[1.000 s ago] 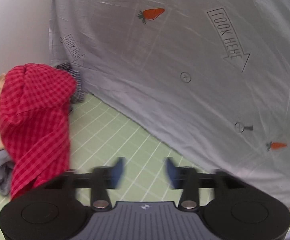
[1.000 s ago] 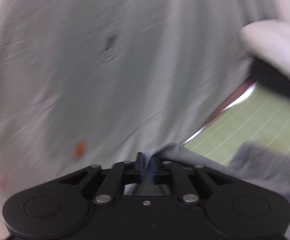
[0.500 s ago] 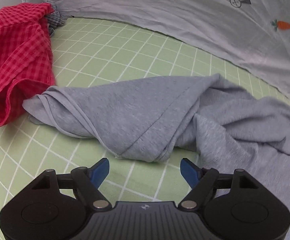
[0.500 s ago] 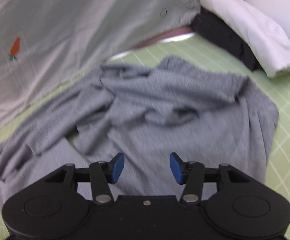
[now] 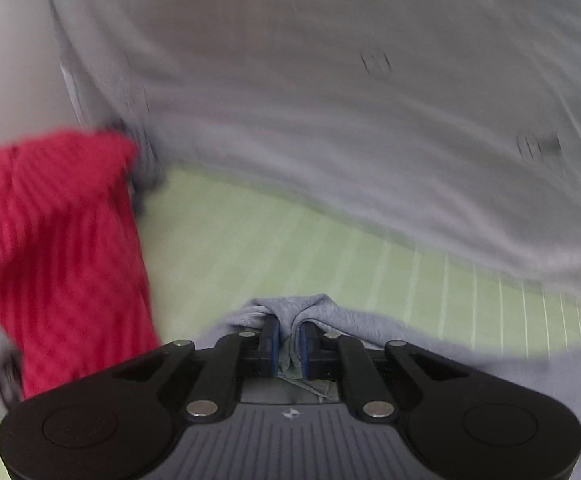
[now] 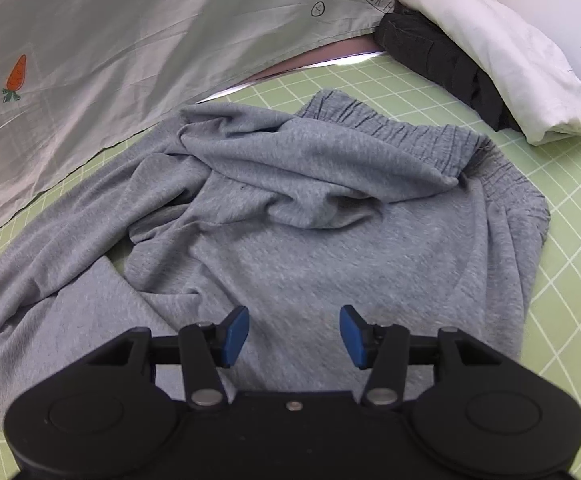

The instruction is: Fold clothes

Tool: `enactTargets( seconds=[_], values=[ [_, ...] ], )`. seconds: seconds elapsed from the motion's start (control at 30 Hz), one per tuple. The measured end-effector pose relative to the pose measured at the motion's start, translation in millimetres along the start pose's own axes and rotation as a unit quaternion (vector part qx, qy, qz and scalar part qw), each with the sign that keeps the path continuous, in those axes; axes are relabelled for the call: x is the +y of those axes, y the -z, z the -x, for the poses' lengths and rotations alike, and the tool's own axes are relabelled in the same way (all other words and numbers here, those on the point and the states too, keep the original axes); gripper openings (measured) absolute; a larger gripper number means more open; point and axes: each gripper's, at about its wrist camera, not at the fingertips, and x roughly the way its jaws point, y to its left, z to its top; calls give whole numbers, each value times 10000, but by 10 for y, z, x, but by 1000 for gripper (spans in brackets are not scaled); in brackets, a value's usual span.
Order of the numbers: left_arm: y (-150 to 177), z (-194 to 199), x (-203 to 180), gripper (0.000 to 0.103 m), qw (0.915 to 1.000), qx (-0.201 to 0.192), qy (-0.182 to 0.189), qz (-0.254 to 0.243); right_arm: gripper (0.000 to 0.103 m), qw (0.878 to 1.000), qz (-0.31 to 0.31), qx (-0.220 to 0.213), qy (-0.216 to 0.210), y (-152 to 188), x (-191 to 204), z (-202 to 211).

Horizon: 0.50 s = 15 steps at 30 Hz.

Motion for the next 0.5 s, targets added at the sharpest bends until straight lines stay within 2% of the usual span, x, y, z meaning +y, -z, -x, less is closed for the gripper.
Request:
enactTargets(
  seconds=[0.03, 0.07, 0.13, 0.2, 0.37, 0.5],
  values=[
    [-140, -1, 19, 29, 9998, -203, -40, 76, 51, 10000, 14, -2, 34, 2, -3, -4],
    [-125, 1, 23, 33, 9997, -173, -38, 143, 51, 10000, -4, 5, 58, 7, -14, -5],
    [7, 8, 23, 56, 9996, 40, -6, 270, 51, 9999, -45, 22, 103, 16, -37, -6],
    [139, 14, 22, 67, 9989, 254, 25, 398, 51, 9998, -89, 44, 143, 28, -60, -9],
    [468, 31, 21, 67, 9943, 785, 104, 716, 51, 9997, -87, 74, 222, 56, -63, -27],
    [770, 25, -64, 74, 9856, 1120, 602, 1115, 52, 9997, -78, 165, 175, 66, -19, -81]
  ],
)
